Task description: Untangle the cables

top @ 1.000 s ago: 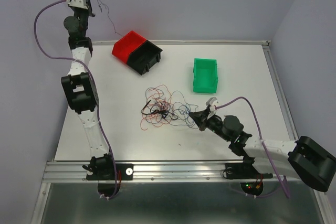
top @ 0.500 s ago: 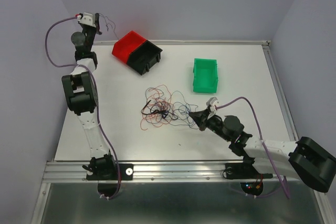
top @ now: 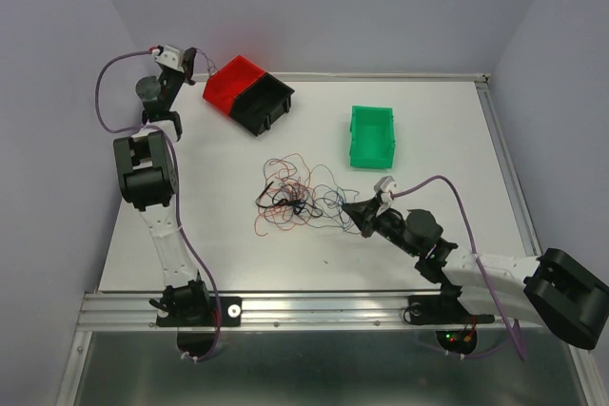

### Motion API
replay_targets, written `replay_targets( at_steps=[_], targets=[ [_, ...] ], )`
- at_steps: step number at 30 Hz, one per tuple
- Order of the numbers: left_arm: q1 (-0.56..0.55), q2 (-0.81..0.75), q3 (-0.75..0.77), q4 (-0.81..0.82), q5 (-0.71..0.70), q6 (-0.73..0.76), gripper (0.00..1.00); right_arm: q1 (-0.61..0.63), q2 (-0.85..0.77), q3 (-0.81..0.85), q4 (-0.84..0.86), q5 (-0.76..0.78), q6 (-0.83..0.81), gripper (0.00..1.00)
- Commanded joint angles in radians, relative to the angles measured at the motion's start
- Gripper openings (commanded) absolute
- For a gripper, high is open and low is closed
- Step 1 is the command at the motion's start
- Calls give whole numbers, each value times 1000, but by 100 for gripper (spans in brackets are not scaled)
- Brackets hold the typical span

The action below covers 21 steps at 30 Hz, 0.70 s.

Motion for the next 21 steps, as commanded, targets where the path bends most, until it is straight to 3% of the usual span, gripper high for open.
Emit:
replay_targets(
  at_steps=[1, 9, 14, 19, 21],
  targets=[
    [-25, -66, 46, 29, 73, 19, 0, 0, -15, 9, 51, -15, -6, 1],
    [-73, 20, 193, -307, 68, 143, 0, 1, -24, 5, 50, -19, -2, 1],
    [-123, 60, 285, -582, 9, 345, 0, 1, -26, 3, 50, -22, 0, 1],
    [-142, 94, 319, -702, -50, 451, 0, 1, -32, 0, 51, -27, 3, 0],
    [-145, 141, 415, -867, -57, 531, 0, 0, -32, 0, 50, -28, 3, 1]
  ],
)
